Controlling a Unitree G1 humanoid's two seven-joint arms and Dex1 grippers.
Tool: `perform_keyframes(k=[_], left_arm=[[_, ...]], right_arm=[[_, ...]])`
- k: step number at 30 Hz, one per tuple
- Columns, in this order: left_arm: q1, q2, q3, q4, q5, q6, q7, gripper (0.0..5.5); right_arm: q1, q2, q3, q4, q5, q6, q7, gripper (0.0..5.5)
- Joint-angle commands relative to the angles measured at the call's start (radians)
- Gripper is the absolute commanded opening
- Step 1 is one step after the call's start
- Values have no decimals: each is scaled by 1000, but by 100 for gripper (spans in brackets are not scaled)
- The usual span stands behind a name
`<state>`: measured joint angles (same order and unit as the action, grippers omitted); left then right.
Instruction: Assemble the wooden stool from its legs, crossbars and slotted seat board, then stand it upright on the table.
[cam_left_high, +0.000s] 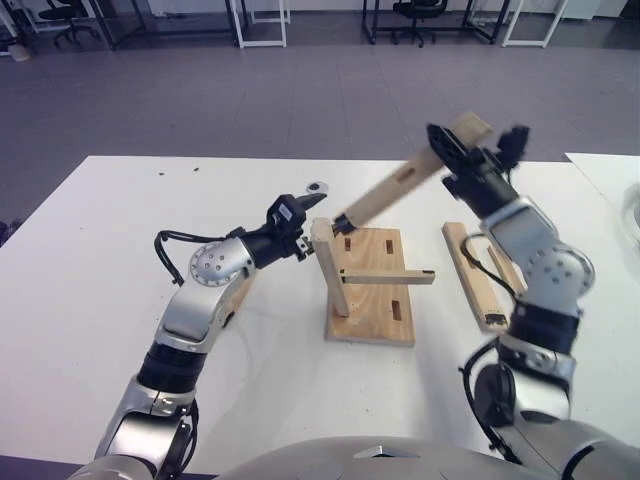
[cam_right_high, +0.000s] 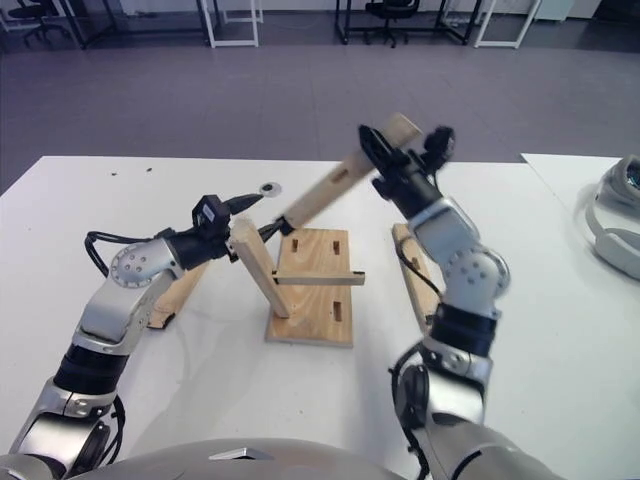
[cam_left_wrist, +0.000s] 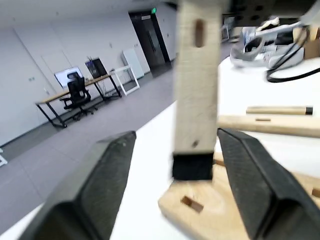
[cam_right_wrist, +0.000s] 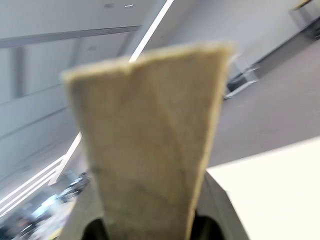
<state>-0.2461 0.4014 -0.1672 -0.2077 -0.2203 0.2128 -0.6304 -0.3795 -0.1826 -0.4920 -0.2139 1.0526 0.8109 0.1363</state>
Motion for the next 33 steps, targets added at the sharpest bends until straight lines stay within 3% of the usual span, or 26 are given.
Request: perform_keyframes(k=[1,4,9,17,25,33], left_arm=[[189,32,54,-60,45,38,75,382],[281,20,40,-82,104,55,142,426],[283,-12,3,-112,130,90,168,428],[296,-23,3,-142,127,115,184,428],[276,-77,-15,-200,87,173,192,428],[227,-186,-90,-257,41,262,205,428]], right_arm=[[309,0,-98,-255,107,42,-120,101],[458,27,-108,-350,218,39,-227,101],[551,27,-51,-377,211,-5,-300,101],[595,-107,-74,-370,280,-61,-312,101],[526,-212,130,-485,-129,-190,-278,101],[510,-216,341,-386,-316,-145,-219,101]])
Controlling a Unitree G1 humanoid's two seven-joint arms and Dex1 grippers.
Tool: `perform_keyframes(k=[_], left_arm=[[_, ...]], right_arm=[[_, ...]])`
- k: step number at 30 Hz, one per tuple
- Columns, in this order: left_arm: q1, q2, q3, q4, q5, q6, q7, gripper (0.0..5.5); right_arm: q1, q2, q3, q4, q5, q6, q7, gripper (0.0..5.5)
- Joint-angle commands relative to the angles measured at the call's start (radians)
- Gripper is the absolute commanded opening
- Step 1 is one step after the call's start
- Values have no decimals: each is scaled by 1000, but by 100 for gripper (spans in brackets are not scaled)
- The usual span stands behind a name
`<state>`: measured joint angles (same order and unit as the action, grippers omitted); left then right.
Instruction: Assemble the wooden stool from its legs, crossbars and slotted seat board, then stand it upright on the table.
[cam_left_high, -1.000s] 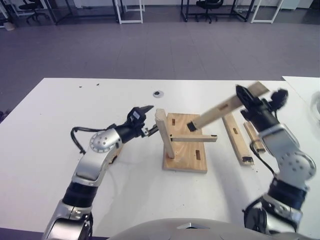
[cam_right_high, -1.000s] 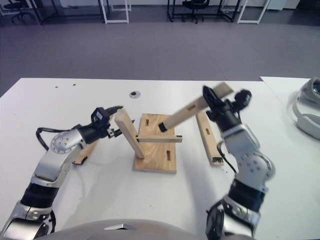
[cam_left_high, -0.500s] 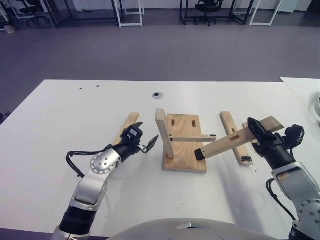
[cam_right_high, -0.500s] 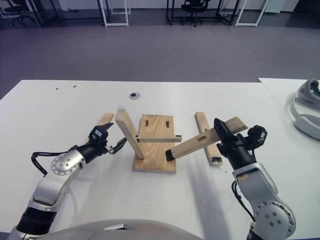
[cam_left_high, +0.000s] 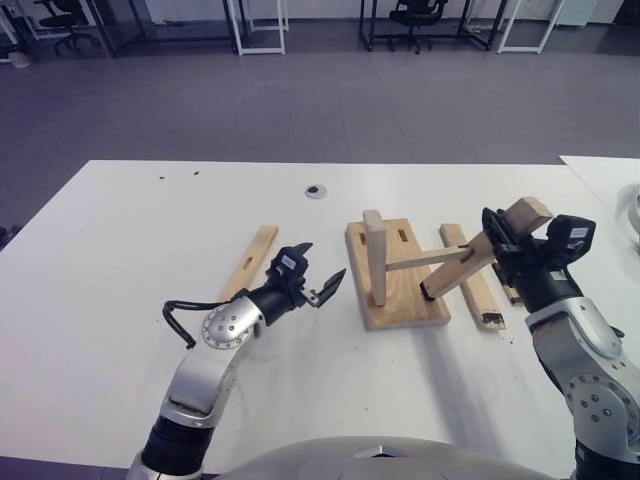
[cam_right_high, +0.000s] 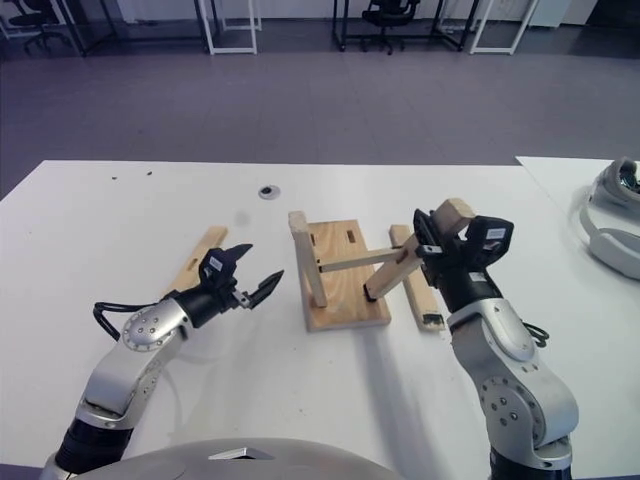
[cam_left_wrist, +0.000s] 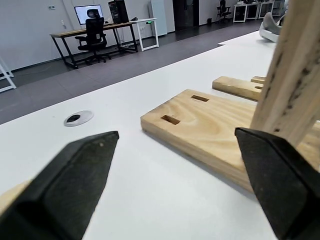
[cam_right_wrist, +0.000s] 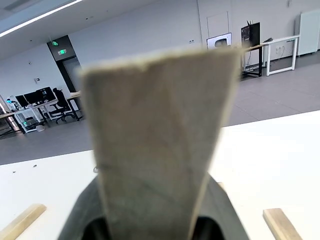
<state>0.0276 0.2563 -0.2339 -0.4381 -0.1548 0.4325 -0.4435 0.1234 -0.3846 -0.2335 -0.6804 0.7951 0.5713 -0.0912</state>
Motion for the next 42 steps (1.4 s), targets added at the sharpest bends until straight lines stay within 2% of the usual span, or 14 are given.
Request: perform_keyframes(k=[1,9,11,12,16,21,26,28,31,34,36,38,40,42], left_arm=[[-62,-53,-29,-25,-27,54,20,428],[-96,-93,-63,-11,-16,83,48,428],[-102,-99,-71,3,-9,84,58,428],[-109,-102,-72,9,-7,86,64,428],[-131,-139,-94,12,-1,101,94,428],[-130,-185,-156,-16,17,125,145,428],[-163,-217,-166,-17,27,133,169,428],[-150,-190,-146,-21,29,130,164,428],[-118,-78,-94,-70,27,138,113,428],[-137,79,98,-94,-14,131,34,428],[-233,119,206,-53,-57,113,6,428],[-390,109,274,-18,-129,109,-7,428],[-548,19,305,-40,-274,151,14,428],[-611,-46,304,-74,-375,192,39,428]], right_arm=[[-6,-9,83,100,-58,105,1,102],[-110,-36,64,143,34,304,-59,102],[-121,-73,108,101,26,327,-26,102],[-113,-101,146,80,0,332,-5,140],[-57,-150,251,51,-87,340,53,217],[-82,-120,272,37,-100,299,120,297],[-103,-117,328,38,-130,309,158,297],[-95,-94,295,64,-130,294,154,297],[-90,-49,198,101,-127,208,160,297],[-163,-17,3,111,-11,83,232,297],[-220,-44,-64,109,76,50,323,297],[-337,-90,-130,130,220,63,381,297],[-496,-142,-176,199,333,83,391,297],[-603,-174,-186,269,377,96,379,297]])
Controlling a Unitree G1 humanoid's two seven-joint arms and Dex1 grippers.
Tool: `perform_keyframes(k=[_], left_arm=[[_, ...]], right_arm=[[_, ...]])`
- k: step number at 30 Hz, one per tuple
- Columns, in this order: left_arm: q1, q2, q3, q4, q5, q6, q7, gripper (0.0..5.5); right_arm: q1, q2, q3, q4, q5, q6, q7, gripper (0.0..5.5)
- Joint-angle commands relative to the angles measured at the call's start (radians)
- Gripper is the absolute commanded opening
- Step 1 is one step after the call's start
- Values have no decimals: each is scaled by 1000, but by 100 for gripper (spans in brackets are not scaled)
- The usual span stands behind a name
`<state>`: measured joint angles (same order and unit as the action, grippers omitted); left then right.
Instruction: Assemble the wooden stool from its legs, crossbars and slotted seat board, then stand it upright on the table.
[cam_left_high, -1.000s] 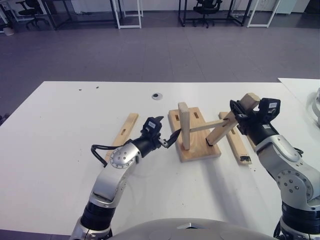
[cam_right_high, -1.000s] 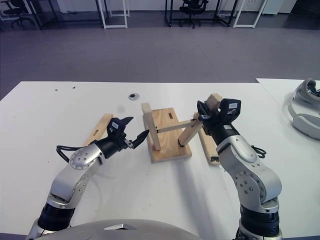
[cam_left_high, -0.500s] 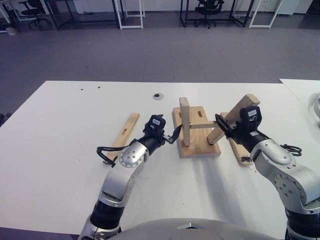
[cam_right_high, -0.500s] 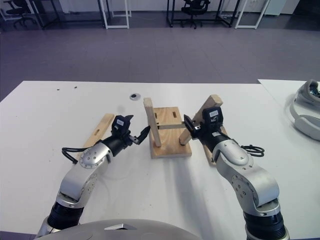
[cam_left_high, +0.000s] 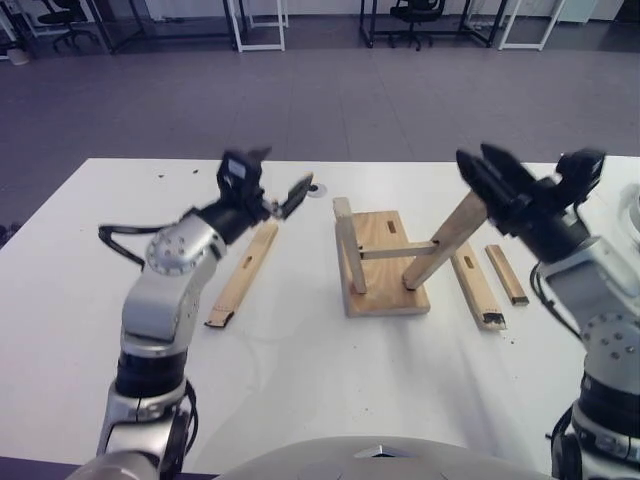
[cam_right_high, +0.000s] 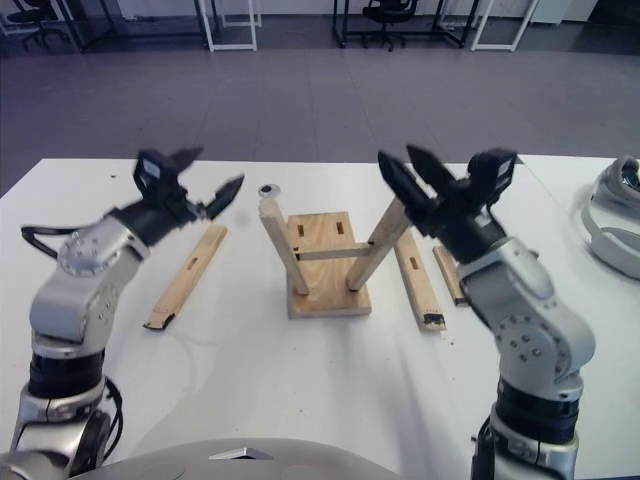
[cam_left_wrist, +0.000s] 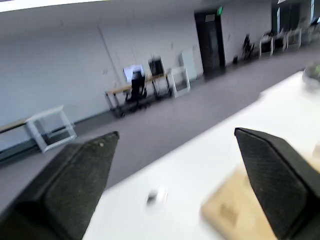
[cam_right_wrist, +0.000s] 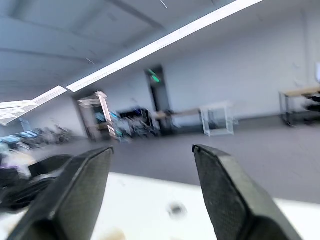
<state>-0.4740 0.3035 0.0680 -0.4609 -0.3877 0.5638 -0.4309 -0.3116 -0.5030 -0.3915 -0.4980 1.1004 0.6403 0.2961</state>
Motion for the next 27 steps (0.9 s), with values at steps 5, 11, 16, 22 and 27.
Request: perform_keyframes(k=[5,11,16,22,27], left_arm=[[4,-111,-118,76,-89,34,17,428],[198,-88,-254,225,-47,-100,-85,428],[75,-116,-52,53,-339,-28,-19,428],[-2,63,235,159,-462,-17,-28,428],[156,181,124,201,-305,-25,-127,428]], right_arm=[[-16,-97,168,191,-102,140,-11,297],[114,-22,245,152,-125,119,5,297],[-109,41,51,197,121,60,-83,297],[-158,-20,174,574,-195,-45,45,297],[-84,47,443,750,-425,-166,414,297]])
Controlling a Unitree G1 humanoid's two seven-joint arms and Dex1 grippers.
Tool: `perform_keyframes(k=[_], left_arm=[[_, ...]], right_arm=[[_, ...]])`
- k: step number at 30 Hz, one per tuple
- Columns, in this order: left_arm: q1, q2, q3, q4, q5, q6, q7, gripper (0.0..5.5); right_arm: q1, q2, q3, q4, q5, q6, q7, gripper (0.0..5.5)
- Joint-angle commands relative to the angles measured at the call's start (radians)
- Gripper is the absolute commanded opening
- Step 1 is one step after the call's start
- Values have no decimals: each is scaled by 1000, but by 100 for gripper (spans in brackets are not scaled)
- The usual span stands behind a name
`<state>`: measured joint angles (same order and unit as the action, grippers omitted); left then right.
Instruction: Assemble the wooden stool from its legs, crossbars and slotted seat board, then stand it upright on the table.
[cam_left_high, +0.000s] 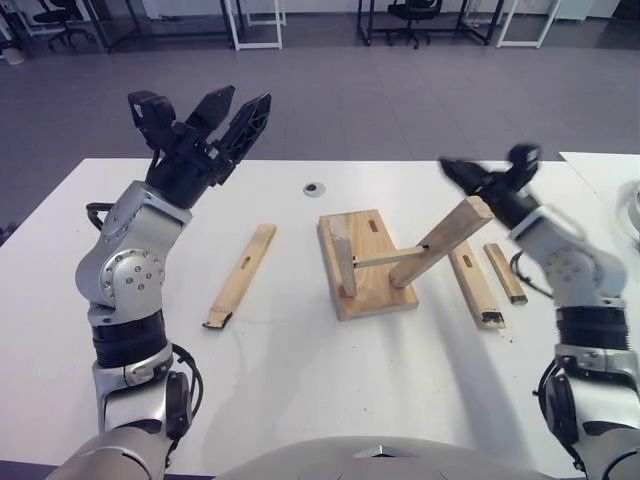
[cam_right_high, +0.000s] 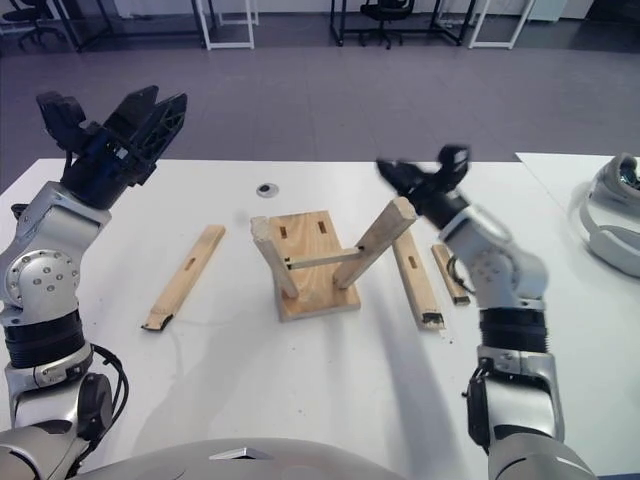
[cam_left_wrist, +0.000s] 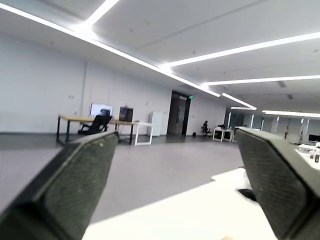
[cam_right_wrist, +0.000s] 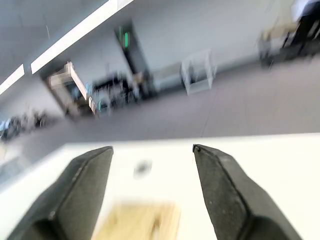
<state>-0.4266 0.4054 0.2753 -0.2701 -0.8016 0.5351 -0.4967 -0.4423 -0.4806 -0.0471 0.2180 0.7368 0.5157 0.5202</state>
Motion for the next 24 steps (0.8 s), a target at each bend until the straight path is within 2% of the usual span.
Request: perform_keyframes(k=[1,5,7,9,11,13,15,17,19,21,23,24], left_arm=[[184,138,-130,0,171,-6,-108,428],[485,442,-391,27,533,-149,-303,428],[568,506,-448,-8,586,-186,-380,428],[580,518,-451,-37,598,-220,-415,428],[535,481,-494,-56,613,-231,-434,428],[497,453,-542,-52,647,-246,-436,428],[472,439,-602,-22,710,-272,-436,428],[451,418,-649,9,757,-292,-439,428],[392,342,-675,77,776,-305,-403,428],[264,144,-657,296,771,-306,-265,428],[108,20,-605,563,819,-366,-87,428],[33,-2,-558,662,830,-403,-4,428]], right_arm=[[90,8,123,-3,-61,-34,274,297],[333,-114,155,-388,34,77,447,297],[399,-146,158,-542,57,112,457,297],[345,-116,140,-482,-24,67,392,297],[148,-60,166,-156,-263,-86,208,297],[1,-24,193,118,-412,-206,103,297],[-105,-5,251,381,-538,-317,70,297],[-134,-10,335,545,-646,-397,132,297],[-86,-35,382,554,-654,-427,323,297],[-8,-79,372,466,-591,-418,513,297],[71,-138,338,317,-529,-390,597,297],[114,-174,316,222,-495,-362,617,297]])
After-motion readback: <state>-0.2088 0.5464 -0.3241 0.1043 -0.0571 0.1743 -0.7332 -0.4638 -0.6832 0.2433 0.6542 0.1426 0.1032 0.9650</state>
